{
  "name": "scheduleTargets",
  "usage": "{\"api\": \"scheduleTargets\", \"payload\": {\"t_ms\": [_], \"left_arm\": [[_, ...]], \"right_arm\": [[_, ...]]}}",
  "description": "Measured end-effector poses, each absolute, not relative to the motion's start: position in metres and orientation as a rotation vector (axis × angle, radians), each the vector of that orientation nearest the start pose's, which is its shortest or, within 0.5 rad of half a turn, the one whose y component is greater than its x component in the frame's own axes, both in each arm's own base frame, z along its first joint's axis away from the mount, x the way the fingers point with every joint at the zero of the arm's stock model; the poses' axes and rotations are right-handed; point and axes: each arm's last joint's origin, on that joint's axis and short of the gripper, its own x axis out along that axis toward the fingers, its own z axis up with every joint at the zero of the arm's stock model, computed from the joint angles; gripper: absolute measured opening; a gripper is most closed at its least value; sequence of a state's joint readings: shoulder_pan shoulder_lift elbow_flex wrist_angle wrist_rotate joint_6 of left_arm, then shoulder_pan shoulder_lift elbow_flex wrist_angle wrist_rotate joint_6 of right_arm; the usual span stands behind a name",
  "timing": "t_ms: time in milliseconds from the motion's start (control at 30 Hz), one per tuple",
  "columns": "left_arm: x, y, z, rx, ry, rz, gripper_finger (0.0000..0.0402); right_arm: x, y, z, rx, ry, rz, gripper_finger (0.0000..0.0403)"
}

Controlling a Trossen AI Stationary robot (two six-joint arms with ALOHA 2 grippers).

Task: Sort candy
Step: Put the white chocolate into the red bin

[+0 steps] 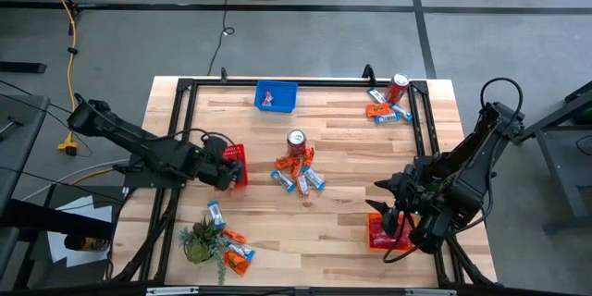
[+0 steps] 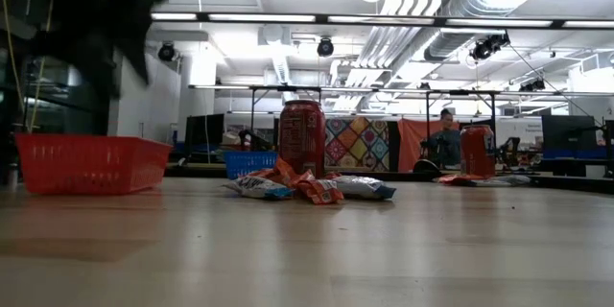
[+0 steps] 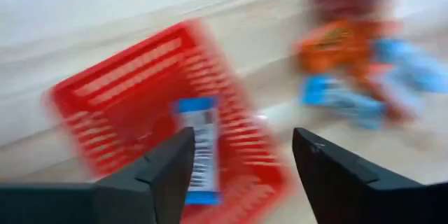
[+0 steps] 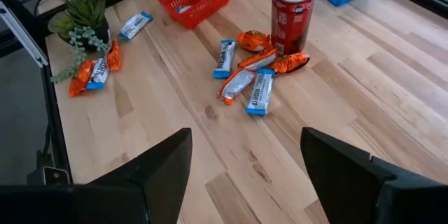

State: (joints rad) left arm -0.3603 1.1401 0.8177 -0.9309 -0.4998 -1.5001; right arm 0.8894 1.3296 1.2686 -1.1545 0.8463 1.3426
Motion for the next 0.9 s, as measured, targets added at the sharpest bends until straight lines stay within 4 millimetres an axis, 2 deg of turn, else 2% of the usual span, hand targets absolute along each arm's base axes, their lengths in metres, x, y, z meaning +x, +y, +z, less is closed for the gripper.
{"api": "scheduleTargets", "payload": {"t_ms": [67,133,167,333,500,567,633,700,900], "left_arm": [[0.201,-0.059,0.257,-0.762,0.739,0.677,0.0235],[0.228,-0.07,0.273,-0.662,0.789,0.425,0.0237],[0.239,-0.076,0.277,-0.594,0.834,0.352,0.0236],[0.297,-0.108,0.273,-0.11,1.004,0.15,0.0234],[0.347,-0.127,0.234,0.397,1.161,-0.064,0.0234],[0.359,-0.126,0.221,0.521,1.211,-0.126,0.0233],[0.369,-0.119,0.201,0.57,1.281,-0.16,0.0233],[0.376,-0.107,0.186,0.567,1.333,-0.169,0.0233],[0.394,-0.067,0.167,0.493,1.37,-0.135,0.0233]], "right_arm": [[0.165,0.169,0.323,0.341,0.617,-0.443,0.0264],[0.165,0.169,0.324,0.322,0.604,-0.445,0.0264],[0.165,0.169,0.324,0.307,0.595,-0.446,0.0264],[0.169,0.165,0.325,0.29,0.546,-0.481,0.0264],[0.175,0.161,0.325,0.32,0.547,-0.497,0.0264],[0.176,0.16,0.325,0.326,0.556,-0.499,0.0264],[0.176,0.16,0.325,0.328,0.556,-0.502,0.0264],[0.177,0.16,0.325,0.336,0.552,-0.5,0.0264],[0.179,0.162,0.327,0.365,0.529,-0.493,0.0264]]}}
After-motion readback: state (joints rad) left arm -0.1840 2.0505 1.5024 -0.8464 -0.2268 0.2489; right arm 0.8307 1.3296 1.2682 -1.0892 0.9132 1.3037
